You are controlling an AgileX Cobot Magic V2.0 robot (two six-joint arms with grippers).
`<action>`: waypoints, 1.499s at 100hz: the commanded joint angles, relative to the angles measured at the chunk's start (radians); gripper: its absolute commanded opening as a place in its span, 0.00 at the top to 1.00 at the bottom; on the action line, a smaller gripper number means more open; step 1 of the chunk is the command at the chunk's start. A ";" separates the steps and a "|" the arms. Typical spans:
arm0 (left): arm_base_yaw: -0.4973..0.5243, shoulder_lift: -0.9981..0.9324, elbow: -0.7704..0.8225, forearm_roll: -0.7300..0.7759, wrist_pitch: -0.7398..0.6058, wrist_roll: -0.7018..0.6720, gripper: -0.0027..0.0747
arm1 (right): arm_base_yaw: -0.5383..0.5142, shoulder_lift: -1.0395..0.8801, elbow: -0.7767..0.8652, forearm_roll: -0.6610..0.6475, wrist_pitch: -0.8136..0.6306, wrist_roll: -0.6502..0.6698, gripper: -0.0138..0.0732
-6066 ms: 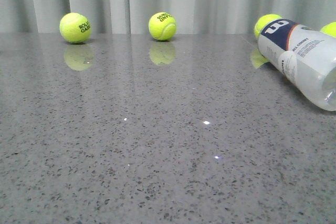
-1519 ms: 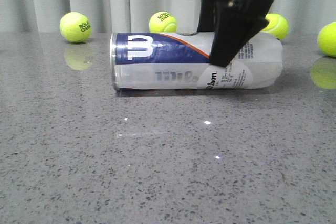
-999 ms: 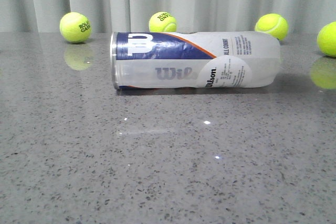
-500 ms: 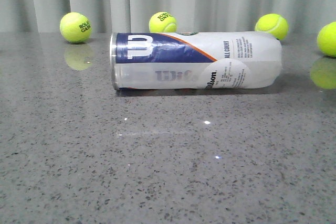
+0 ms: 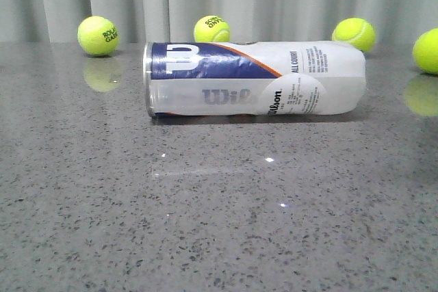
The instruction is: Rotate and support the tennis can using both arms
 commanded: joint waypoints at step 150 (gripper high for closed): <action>0.003 0.741 -0.649 -0.099 0.527 -0.003 0.48 | -0.007 -0.779 0.728 0.009 -0.759 -0.002 0.92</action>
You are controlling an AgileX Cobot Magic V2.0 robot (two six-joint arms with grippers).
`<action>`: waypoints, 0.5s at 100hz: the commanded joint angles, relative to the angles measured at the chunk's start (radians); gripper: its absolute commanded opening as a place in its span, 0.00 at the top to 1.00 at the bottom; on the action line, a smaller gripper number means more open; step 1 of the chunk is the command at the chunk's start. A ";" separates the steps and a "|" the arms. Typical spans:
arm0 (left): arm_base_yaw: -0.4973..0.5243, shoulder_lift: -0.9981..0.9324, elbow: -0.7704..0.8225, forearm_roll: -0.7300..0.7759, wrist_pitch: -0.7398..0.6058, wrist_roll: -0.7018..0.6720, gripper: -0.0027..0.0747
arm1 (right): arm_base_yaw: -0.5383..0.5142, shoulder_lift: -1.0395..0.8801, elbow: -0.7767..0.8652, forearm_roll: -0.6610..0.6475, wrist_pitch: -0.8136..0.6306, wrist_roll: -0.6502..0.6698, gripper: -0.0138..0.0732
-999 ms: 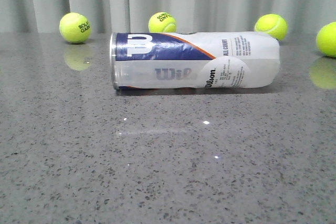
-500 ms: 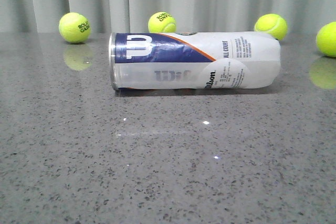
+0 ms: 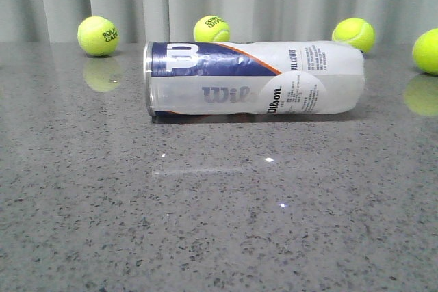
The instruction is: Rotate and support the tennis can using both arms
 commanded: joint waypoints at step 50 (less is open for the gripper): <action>-0.082 0.506 -0.265 -0.995 0.045 0.462 0.23 | -0.007 0.009 -0.027 0.005 -0.086 -0.003 0.92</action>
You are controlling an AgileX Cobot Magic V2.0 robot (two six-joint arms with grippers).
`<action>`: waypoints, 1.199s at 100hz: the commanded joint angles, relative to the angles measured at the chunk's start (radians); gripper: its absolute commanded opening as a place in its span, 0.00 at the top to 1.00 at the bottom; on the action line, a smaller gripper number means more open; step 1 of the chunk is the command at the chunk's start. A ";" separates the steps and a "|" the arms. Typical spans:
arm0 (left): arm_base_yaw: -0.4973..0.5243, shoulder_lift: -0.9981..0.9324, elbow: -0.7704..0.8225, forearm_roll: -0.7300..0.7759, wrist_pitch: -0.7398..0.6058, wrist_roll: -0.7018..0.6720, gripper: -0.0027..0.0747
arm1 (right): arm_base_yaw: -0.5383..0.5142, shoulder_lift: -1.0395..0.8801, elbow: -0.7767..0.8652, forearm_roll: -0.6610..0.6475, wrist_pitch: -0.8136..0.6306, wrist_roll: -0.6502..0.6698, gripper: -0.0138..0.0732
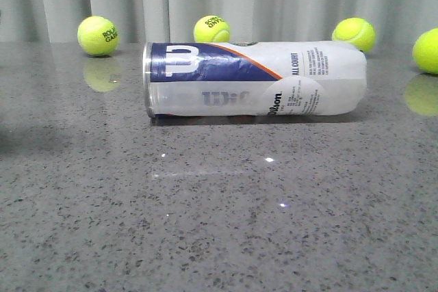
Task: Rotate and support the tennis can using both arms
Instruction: 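Grasp the can's metal-rimmed end with the left gripper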
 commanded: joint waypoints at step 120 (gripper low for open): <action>-0.277 0.745 -0.353 -1.077 0.512 0.528 0.99 | -0.007 0.009 -0.027 0.004 -0.087 -0.003 0.92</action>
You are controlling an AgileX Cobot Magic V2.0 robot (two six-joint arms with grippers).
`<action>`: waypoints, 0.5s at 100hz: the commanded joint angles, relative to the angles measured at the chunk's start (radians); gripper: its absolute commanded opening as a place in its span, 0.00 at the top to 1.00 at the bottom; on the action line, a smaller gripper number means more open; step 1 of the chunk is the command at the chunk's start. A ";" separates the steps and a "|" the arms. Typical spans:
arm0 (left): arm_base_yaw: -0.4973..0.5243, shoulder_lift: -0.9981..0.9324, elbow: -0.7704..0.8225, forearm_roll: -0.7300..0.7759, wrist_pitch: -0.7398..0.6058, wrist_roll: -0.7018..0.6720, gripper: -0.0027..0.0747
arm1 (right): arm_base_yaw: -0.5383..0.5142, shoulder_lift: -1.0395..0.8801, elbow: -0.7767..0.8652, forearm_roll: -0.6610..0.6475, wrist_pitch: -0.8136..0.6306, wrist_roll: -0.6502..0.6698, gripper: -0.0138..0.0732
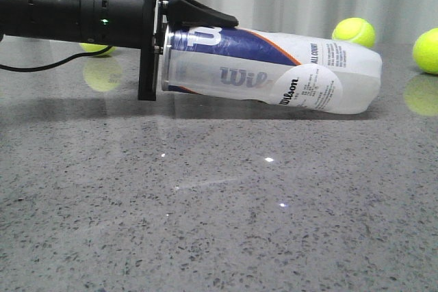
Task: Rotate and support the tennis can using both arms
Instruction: 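Grasp the can's metal-rimmed end with the left gripper, then lift and rotate the can upright with the left gripper, set it down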
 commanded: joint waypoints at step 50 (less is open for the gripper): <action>-0.013 -0.361 -0.292 0.425 -0.040 -0.015 0.99 | -0.007 0.009 -0.027 0.004 -0.087 -0.004 0.92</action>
